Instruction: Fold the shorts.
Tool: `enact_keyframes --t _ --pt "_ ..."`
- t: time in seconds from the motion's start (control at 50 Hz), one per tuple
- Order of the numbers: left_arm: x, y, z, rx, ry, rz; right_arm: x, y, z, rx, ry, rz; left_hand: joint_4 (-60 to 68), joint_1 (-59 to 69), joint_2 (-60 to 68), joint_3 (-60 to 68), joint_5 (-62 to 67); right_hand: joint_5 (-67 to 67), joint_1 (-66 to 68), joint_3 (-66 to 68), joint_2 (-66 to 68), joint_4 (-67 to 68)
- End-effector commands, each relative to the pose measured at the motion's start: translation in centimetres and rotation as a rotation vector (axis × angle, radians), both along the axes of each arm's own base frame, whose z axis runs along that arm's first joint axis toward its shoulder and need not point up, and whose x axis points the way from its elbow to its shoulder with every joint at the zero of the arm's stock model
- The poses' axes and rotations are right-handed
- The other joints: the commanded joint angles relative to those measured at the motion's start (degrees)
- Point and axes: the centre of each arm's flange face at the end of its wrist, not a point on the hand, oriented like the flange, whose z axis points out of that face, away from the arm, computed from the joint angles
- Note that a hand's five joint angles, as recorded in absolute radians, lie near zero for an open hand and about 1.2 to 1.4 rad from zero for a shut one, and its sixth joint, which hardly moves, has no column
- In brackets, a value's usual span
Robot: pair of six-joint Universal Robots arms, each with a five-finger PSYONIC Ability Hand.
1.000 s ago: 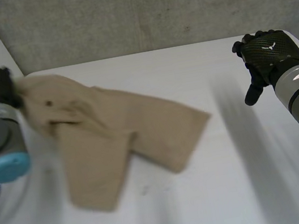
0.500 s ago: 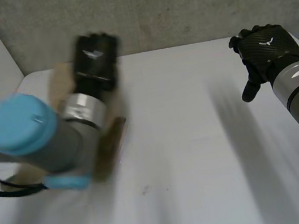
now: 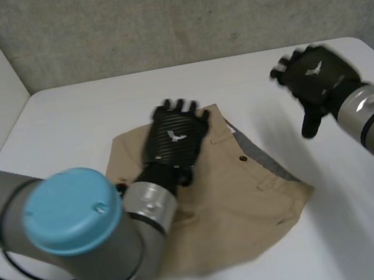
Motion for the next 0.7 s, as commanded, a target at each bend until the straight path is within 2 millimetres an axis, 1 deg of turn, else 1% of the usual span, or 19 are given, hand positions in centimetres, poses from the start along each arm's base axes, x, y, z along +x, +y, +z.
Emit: enact_keyframes --t 0.02,0.06,0.12,0.14,0.16,0.22,0.24,0.28,0.32,0.36,0.38,0.4,0.46,0.6,0.68,0.7 --pt "4.9 -0.3 -0.6 0.125 -0.101 0.227 0.2 3.3 -3.7 0.265 0.165 0.172 8.0 7.6 7.9 7.7 8.6 -4.1 -1.8 -2.2 -3.0 -3.4" --pt "5.6 0.1 -1.0 0.174 -0.126 0.245 0.2 3.6 -4.3 0.283 0.168 0.180 10.0 9.6 9.9 9.7 10.6 -3.7 -1.4 -1.8 -2.6 -3.0" --pt "6.6 1.2 -2.0 0.304 -0.163 0.263 0.1 3.6 -5.1 0.276 0.161 0.186 11.0 10.7 11.0 10.7 11.7 -2.9 -0.5 -1.0 -1.7 -2.1" --pt "6.9 1.6 -2.2 0.342 -0.171 0.268 0.1 3.7 -5.6 0.262 0.155 0.198 11.0 10.7 11.0 10.7 11.7 -2.9 -0.5 -1.0 -1.7 -2.1" --pt "7.3 2.3 -2.5 0.411 -0.173 0.281 0.2 3.7 -5.8 0.251 0.152 0.207 11.2 10.8 11.1 10.9 11.8 -2.9 -0.5 -1.0 -1.7 -2.1" --pt "7.9 3.5 -2.6 0.499 -0.161 0.298 0.5 3.9 -6.8 0.208 0.140 0.250 12.1 11.7 12.0 11.7 12.7 0.0 2.3 1.9 1.1 0.7" --pt "8.2 4.3 -2.3 0.532 -0.142 0.305 0.5 4.0 -6.9 0.199 0.141 0.259 12.2 11.8 12.1 11.9 12.8 1.2 3.5 3.1 2.3 1.9" --pt "8.3 4.9 -1.9 0.548 -0.113 0.303 0.4 3.9 -7.3 0.182 0.144 0.272 13.2 12.8 13.1 12.9 13.8 4.7 7.0 6.6 5.8 5.4" --pt "8.5 5.8 -1.5 0.550 -0.090 0.295 -0.1 3.6 -7.7 0.170 0.165 0.272 14.1 13.7 14.0 13.8 14.7 8.4 10.7 10.3 9.5 9.1" --pt "8.6 6.3 -1.5 0.550 -0.089 0.285 -0.5 3.3 -8.0 0.168 0.186 0.272 14.1 13.7 14.0 13.8 14.7 8.9 11.3 10.8 10.0 9.6" --pt "8.6 6.6 -1.5 0.552 -0.089 0.280 -0.7 3.2 -8.6 0.174 0.211 0.279 14.1 13.7 14.0 13.8 14.7 9.1 11.4 11.0 10.2 9.8" --pt "8.7 7.1 -1.5 0.555 -0.091 0.274 -0.8 3.1 -8.9 0.177 0.224 0.279 15.6 15.2 15.5 15.3 16.2 9.3 11.6 11.2 10.4 10.0" --pt "8.8 7.6 -1.5 0.555 -0.094 0.266 -0.9 3.1 -10.0 0.188 0.266 0.294 19.4 19.1 19.4 19.1 20.1 9.4 11.8 11.3 10.5 10.1" --pt "9.0 8.9 -1.4 0.530 -0.087 0.244 -1.6 2.6 -11.0 0.210 0.285 0.290 24.3 23.9 24.2 24.0 24.9 9.9 12.3 11.8 11.0 10.6" --pt "9.0 10.0 -1.5 0.529 -0.099 0.218 -1.6 2.4 -11.2 0.209 0.284 0.287 28.5 28.2 28.5 28.2 29.2 12.4 14.8 14.3 13.6 13.2" --pt "9.0 10.4 -1.6 0.532 -0.107 0.209 -1.6 2.2 -11.3 0.207 0.284 0.287 28.7 28.3 28.6 28.4 29.3 16.6 19.0 18.5 17.7 17.3"
